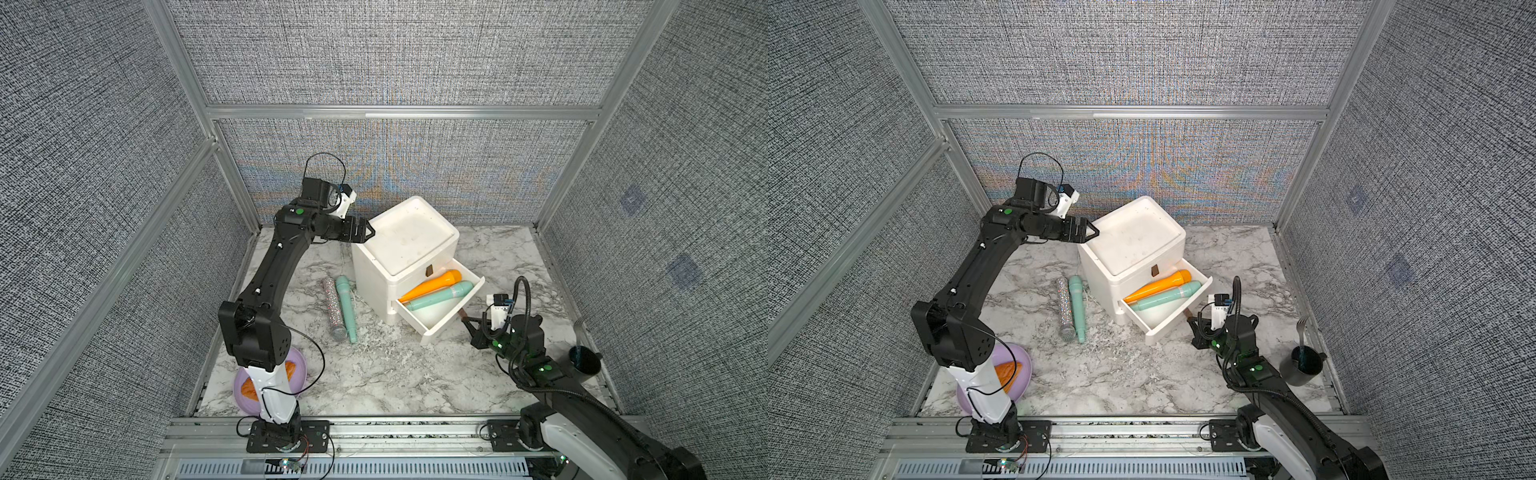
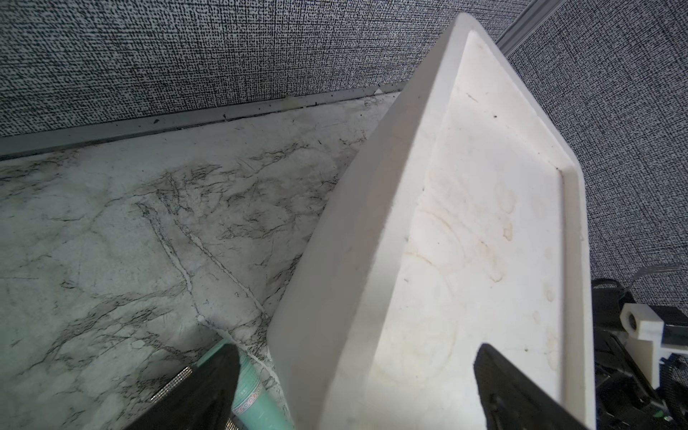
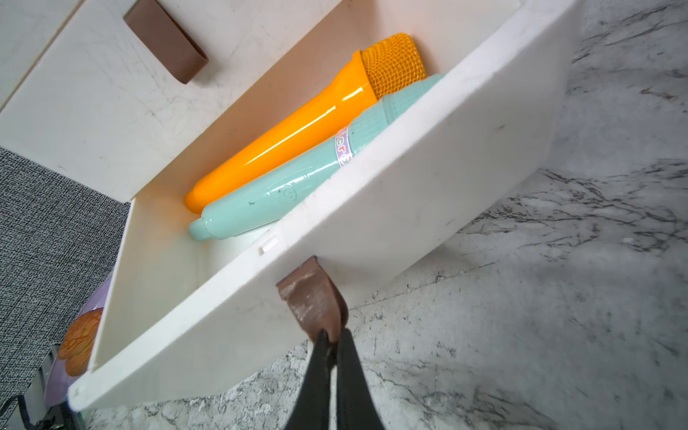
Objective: Take the microphone out of the drawer
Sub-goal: Open the drawer in the storage box.
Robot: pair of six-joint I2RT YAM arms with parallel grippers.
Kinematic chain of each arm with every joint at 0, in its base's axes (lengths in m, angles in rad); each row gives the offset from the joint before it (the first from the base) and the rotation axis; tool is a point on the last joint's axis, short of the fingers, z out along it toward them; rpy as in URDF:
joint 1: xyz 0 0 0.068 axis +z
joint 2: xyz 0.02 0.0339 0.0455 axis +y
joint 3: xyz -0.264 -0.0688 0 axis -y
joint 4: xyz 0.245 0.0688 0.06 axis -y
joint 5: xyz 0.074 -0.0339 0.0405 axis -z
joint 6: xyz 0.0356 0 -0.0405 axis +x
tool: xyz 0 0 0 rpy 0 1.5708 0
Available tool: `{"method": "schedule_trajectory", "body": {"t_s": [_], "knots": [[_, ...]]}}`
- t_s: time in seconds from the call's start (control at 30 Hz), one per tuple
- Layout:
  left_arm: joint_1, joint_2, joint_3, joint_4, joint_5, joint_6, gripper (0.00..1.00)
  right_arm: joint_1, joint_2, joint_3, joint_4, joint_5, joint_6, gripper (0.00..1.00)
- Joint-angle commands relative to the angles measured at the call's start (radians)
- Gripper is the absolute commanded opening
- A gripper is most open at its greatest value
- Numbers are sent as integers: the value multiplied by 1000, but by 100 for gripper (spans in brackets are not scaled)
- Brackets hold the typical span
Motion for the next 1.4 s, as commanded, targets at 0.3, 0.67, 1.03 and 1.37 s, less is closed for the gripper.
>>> {"method": "schedule_trajectory", "body": {"t_s": [0.3, 0.67, 1.03, 1.37], "knots": [[-1, -67, 8, 3, 21, 33, 100, -1, 47, 11, -17, 8, -6, 4], [-62, -177, 57, -76, -53, 82, 100, -1, 61, 42, -69, 14, -25, 60], [-220, -234, 39, -94, -142, 105, 100, -2, -20, 135, -221, 27, -64, 98], [-519, -369, -287, 154, -355, 64, 100, -2, -146, 257, -400, 46, -75, 98]]}}
